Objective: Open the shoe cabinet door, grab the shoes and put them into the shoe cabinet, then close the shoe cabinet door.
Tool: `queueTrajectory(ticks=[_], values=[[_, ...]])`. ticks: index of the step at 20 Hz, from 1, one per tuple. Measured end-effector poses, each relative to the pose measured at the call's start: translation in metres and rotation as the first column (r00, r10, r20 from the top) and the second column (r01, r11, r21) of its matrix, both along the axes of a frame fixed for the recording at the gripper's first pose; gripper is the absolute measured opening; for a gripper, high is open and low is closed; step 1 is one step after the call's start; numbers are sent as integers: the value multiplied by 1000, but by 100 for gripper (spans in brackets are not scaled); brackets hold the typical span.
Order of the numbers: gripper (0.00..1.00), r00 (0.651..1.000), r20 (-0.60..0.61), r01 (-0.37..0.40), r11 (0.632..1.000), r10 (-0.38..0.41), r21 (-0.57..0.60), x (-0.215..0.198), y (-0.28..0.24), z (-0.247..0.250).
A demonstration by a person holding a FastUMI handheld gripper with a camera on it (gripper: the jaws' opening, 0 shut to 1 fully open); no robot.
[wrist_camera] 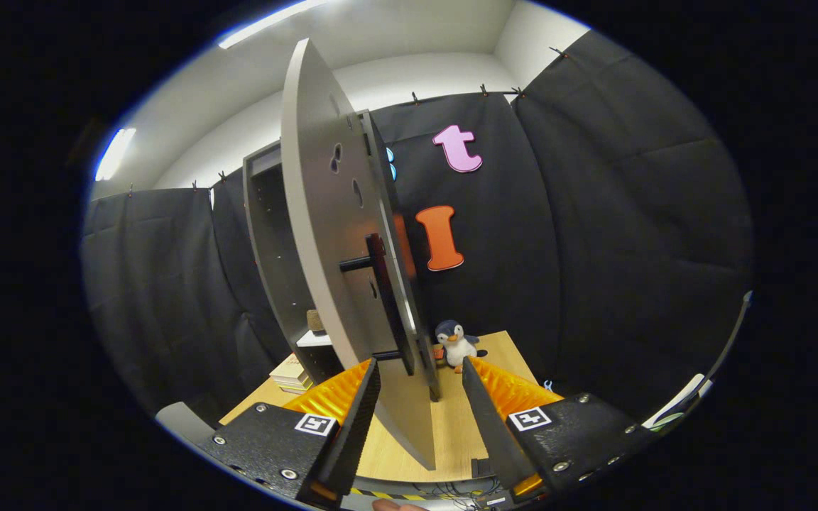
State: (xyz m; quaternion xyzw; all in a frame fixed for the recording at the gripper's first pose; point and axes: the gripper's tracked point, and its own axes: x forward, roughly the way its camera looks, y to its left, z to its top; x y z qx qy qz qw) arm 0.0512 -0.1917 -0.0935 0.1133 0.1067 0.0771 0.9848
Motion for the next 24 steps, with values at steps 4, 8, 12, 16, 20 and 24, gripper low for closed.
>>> queueTrajectory(ticks=[4, 8, 12, 16, 20, 24], values=[[74, 999, 23, -24, 1000, 24, 0, 21, 4, 8], [74, 997, 59, -39, 999, 41, -31, 38, 14, 23], [74, 997, 48, -64, 998, 65, -25, 38, 31, 22], [74, 996, 38, -77, 997, 78, -10, 34, 56, 23], [74, 996, 20, -88, 995, 89, -36, 32, 88, 23], [74, 996, -1, -91, 993, 92, -69, 36, 129, 26]])
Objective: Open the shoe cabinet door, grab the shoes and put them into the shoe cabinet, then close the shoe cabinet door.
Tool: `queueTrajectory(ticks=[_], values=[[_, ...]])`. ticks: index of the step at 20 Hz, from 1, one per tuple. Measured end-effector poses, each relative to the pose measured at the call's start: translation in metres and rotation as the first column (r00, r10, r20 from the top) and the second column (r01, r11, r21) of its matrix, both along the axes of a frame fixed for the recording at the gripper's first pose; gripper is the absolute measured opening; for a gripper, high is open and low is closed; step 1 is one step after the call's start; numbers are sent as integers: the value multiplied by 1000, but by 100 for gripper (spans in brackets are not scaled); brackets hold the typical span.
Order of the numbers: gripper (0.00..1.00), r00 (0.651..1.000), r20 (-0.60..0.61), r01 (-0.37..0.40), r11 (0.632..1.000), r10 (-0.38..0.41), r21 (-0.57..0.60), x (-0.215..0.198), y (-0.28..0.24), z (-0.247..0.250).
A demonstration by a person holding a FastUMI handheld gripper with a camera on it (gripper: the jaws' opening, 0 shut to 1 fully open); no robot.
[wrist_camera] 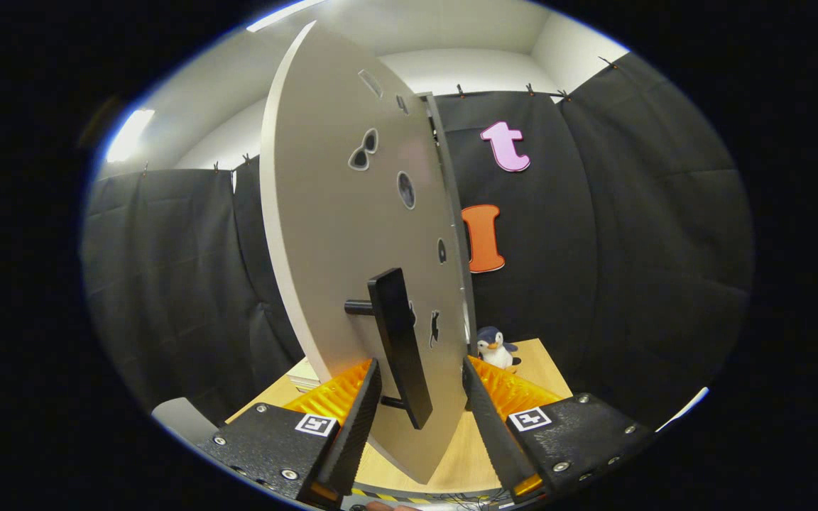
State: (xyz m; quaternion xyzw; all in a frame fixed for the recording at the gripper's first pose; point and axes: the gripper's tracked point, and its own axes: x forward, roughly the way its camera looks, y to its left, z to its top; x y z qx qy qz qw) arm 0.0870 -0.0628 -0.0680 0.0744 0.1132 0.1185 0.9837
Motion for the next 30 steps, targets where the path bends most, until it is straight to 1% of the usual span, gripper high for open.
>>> queueTrajectory(ticks=[2, 6, 8, 12, 17, 19, 20, 24, 27, 30], values=[[74, 1000, 1, -8, 1000, 8, -23, 3, 24, 1], [74, 1000, -9, -26, 1000, 26, -15, 15, 70, -1], [74, 1000, -7, -21, 1000, 21, -17, 24, 90, -3], [74, 1000, -22, -17, 998, 16, -66, 46, 132, -15], [76, 998, -64, -8, 998, 4, -64, 81, 180, -22], [76, 998, -64, -6, 997, 0, -83, 88, 185, -19], [74, 998, -64, -2, 995, -4, -95, 90, 188, -18], [74, 998, -64, 9, 990, -18, -140, 102, 199, -18], [74, 998, -67, 10, 990, -20, -140, 111, 205, -19], [74, 997, -72, -4, 991, -6, -136, 120, 212, -18]])
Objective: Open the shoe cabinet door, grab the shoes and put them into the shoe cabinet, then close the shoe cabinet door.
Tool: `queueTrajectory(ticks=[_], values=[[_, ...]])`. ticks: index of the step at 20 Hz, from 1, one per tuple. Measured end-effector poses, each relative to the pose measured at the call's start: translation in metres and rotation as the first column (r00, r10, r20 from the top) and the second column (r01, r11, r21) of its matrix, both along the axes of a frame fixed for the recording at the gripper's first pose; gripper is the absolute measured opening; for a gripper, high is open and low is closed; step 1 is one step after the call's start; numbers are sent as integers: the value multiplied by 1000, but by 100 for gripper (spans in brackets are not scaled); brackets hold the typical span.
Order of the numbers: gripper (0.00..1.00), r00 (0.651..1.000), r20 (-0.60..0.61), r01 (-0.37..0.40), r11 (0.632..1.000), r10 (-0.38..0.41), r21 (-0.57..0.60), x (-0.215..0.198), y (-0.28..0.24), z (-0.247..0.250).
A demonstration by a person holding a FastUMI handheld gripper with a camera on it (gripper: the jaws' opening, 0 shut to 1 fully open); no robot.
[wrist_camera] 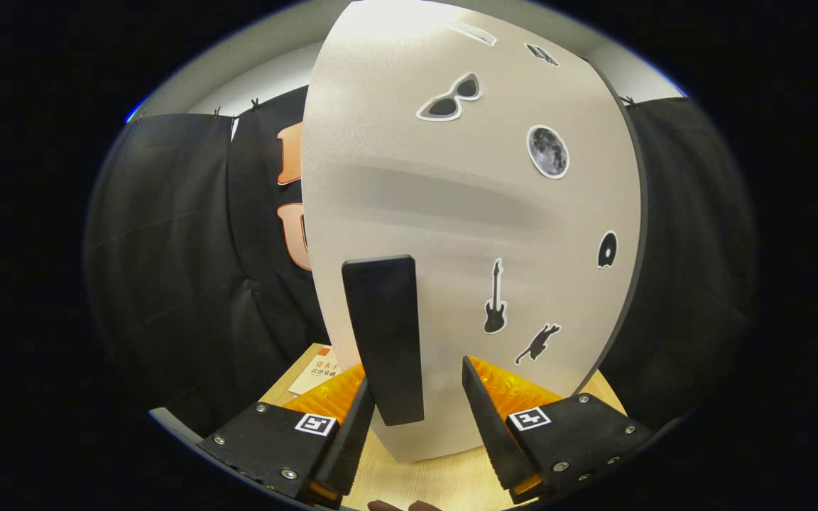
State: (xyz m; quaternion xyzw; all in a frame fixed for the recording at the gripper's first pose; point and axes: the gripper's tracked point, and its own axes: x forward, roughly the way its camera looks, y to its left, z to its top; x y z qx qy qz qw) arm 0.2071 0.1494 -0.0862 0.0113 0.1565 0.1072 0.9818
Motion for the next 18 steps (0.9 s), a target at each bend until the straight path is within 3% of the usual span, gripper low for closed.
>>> queueTrajectory(ticks=[3, 11, 18], values=[[74, 1000, 8, -7, 1000, 7, -6, 10, 6, 1], [74, 996, 70, 63, 994, -57, -86, 35, 16, 8], [74, 992, 52, 119, 992, -117, -37, 49, 21, 3]])
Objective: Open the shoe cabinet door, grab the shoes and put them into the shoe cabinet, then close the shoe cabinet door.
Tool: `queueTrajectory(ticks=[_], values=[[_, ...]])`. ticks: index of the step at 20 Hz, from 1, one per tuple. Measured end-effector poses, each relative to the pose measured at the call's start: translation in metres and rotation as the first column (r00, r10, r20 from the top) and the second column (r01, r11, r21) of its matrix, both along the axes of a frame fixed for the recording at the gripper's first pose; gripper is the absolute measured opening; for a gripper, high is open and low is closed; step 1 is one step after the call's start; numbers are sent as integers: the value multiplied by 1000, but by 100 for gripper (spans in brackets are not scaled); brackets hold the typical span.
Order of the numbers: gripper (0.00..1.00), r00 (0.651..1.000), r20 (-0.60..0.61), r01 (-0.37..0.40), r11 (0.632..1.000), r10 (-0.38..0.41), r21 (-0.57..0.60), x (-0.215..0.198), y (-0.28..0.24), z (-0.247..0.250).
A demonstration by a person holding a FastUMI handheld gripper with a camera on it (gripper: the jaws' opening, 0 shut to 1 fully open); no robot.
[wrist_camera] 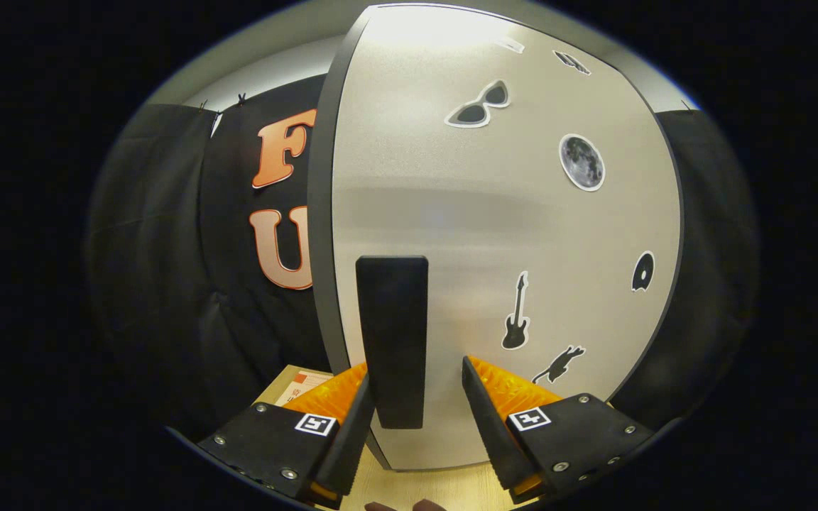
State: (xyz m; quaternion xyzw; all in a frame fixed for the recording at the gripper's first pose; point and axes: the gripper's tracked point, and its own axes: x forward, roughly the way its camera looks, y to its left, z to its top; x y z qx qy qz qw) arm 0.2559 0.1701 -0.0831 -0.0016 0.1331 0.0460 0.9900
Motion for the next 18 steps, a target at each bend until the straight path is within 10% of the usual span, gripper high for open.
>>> queueTrajectory(ticks=[8, 18], values=[[74, 1000, 21, 17, 1000, -17, 11, -8, 1, 14], [75, 999, 22, 46, 996, -44, -73, -112, -29, 28]])
